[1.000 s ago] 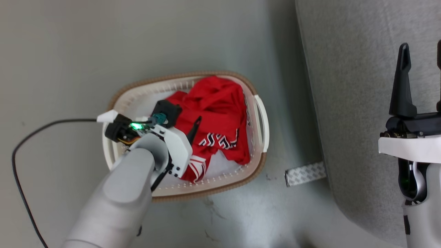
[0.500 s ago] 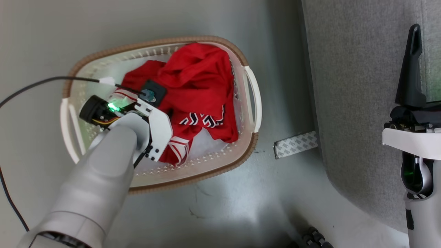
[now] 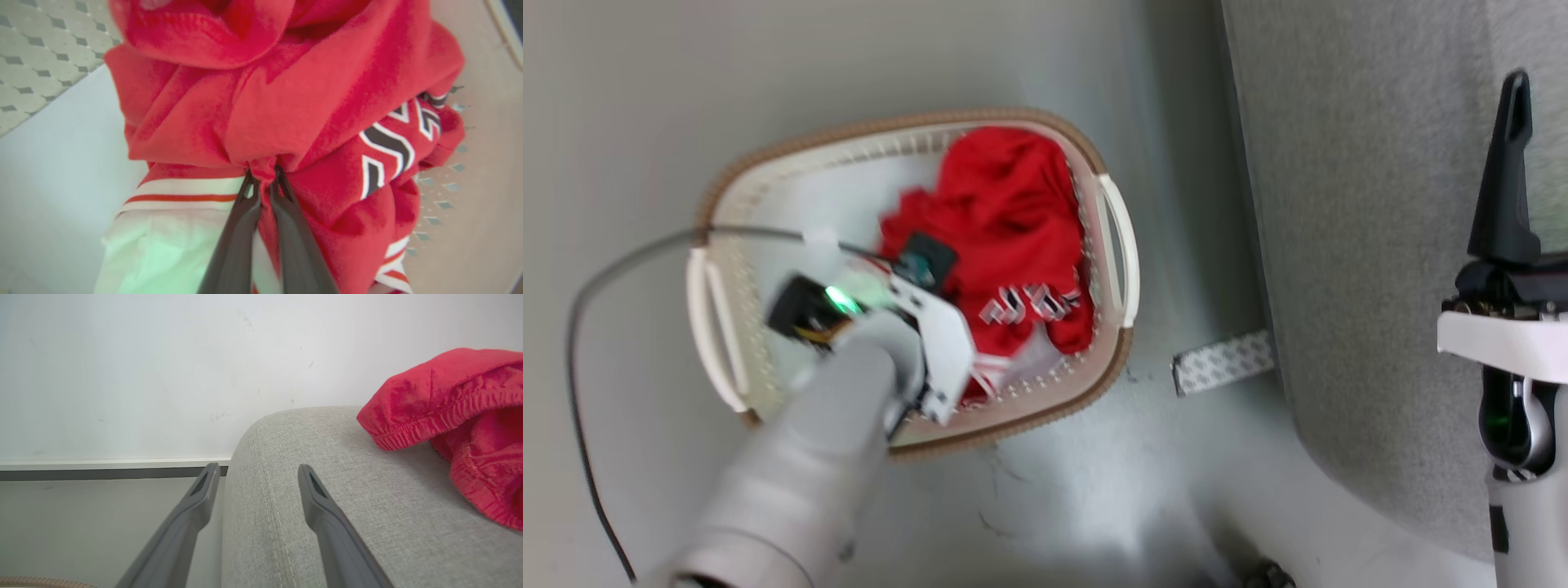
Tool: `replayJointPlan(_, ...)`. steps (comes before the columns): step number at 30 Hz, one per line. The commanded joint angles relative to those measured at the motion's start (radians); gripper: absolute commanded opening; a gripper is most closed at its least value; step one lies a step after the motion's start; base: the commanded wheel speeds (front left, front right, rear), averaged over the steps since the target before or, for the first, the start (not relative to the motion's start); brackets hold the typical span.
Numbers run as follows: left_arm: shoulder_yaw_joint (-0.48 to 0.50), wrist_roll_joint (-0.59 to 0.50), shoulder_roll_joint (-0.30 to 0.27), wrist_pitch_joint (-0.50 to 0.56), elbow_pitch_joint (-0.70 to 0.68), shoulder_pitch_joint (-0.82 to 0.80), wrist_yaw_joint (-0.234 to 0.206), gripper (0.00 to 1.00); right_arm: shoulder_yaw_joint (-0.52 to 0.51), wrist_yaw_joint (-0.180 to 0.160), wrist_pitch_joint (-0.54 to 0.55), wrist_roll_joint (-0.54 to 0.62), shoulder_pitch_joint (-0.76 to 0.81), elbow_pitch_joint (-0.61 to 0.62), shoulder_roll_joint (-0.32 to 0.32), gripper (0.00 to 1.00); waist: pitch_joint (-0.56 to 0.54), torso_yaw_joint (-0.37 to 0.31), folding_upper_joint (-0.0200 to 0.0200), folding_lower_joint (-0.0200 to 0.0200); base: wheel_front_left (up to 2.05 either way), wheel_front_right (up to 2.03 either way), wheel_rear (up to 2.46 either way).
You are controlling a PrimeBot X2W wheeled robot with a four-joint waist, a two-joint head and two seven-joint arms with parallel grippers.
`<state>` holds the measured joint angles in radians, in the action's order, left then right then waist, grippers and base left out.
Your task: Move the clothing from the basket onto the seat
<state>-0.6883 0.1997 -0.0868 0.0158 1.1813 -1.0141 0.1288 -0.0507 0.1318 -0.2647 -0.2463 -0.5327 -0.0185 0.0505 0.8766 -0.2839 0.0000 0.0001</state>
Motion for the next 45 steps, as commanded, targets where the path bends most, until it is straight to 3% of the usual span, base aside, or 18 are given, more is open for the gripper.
replayJointPlan(1, -0.016, 0.040, 0.008, -0.009, -0.016, 0.037, 0.002, 0.00, -0.013, -0.002, 0.000, 0.006, 0.022, -0.008, 0.001, 1.00, -0.068, 0.035, 0.0000, -0.0001, 0.00, 0.00, 0.00)
replayJointPlan(7, -0.110, 0.224, 0.018, -0.049, -0.152, 0.133, 0.003, 0.00, -0.046, -0.002, 0.000, 0.043, 0.091, -0.048, 0.001, 1.00, -0.260, 0.110, 0.0000, -0.0001, 0.00, 0.00, 0.00)
replayJointPlan(15, -0.194, 0.413, -0.042, -0.069, -0.340, 0.248, 0.003, 0.00, -0.060, -0.002, 0.001, 0.068, 0.236, -0.130, 0.002, 1.00, -0.564, 0.192, 0.0000, -0.0001, 0.00, 0.00, 0.00)
replayJointPlan(20, -0.186, 0.460, -0.090, -0.074, -0.433, 0.302, 0.000, 0.00, -0.041, -0.002, 0.000, 0.074, 0.333, -0.177, 0.002, 1.00, -0.721, 0.220, 0.0000, -0.0001, 0.00, 0.00, 0.00)
replayJointPlan(24, -0.151, 0.489, -0.133, -0.071, -0.513, 0.340, -0.037, 0.00, -0.016, -0.002, 0.000, 0.065, 0.402, -0.208, 0.002, 1.00, -0.821, 0.225, 0.0000, -0.0001, 0.00, 0.00, 0.00)
replayJointPlan(36, -0.033, 0.543, -0.297, -0.023, -0.834, 0.381, -0.184, 0.00, 0.069, -0.002, 0.000, 0.018, 0.494, -0.240, 0.002, 1.00, -0.927, 0.196, 0.0000, -0.0001, 0.00, 0.00, 0.00)
replayJointPlan(45, -0.012, 0.545, -0.366, 0.028, -1.005, 0.415, -0.248, 0.00, 0.092, -0.002, 0.000, 0.017, 0.504, -0.237, 0.002, 1.00, -0.943, 0.181, 0.0000, -0.0001, 0.00, 0.00, 0.00)
